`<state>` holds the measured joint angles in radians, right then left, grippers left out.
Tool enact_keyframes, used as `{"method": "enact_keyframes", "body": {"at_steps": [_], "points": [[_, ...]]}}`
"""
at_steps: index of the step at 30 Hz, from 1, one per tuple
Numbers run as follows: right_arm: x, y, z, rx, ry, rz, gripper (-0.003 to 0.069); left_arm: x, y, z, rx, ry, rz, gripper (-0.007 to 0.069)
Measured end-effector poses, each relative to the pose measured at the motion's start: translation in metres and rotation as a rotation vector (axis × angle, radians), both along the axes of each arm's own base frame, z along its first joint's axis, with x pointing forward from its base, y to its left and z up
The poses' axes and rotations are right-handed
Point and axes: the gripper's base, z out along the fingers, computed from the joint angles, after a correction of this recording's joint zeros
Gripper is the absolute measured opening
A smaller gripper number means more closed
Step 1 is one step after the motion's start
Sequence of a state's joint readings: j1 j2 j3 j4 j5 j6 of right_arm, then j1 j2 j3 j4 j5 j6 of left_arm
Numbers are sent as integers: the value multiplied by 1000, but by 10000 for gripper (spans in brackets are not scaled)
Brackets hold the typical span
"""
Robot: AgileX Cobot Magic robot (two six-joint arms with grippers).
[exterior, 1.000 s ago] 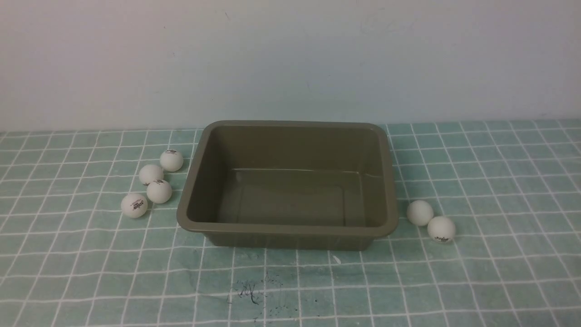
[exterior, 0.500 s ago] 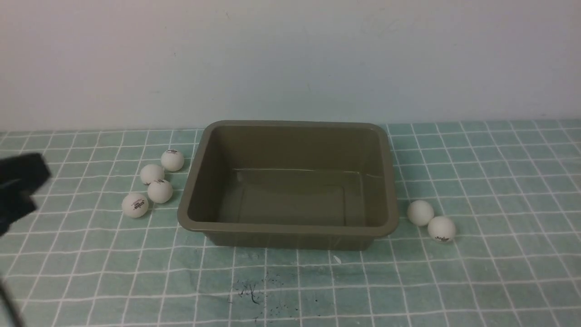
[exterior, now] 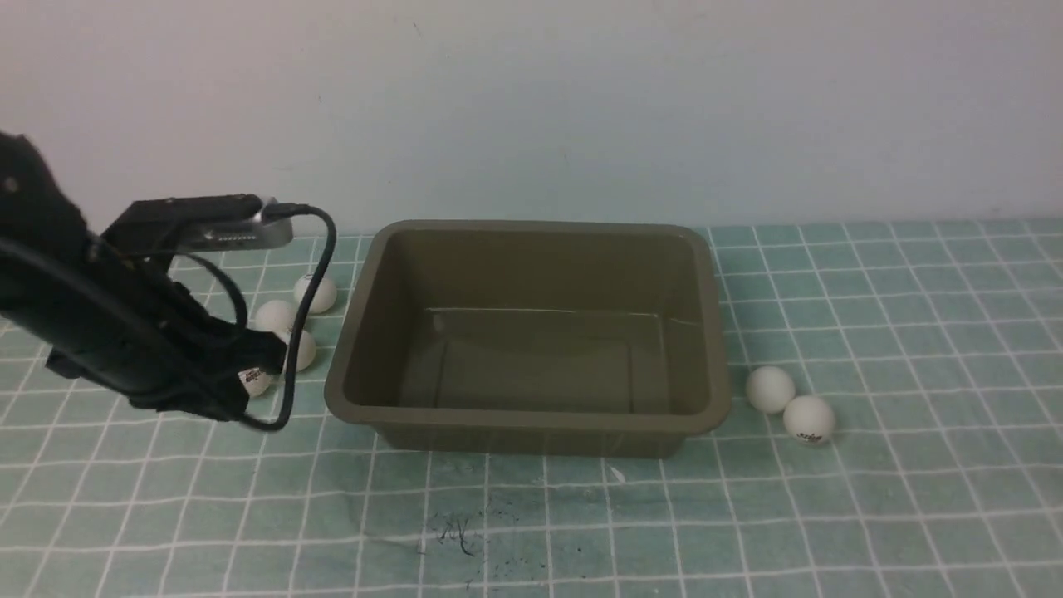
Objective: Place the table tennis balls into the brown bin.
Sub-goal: 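Reach for and grasp a ping pong ball on the table beside the basket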
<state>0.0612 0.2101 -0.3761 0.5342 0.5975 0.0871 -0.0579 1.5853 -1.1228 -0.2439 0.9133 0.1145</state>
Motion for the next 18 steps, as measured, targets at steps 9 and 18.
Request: {"method": "enact_keyframes", "body": {"at_steps": [9,18], "points": [[59,-1,54,-395,417,121,-10,63,5,-20,115,144,-49,-4],[86,-2,48,-424,498,125,-10,77,49,-20,110,96,72,0]]}}
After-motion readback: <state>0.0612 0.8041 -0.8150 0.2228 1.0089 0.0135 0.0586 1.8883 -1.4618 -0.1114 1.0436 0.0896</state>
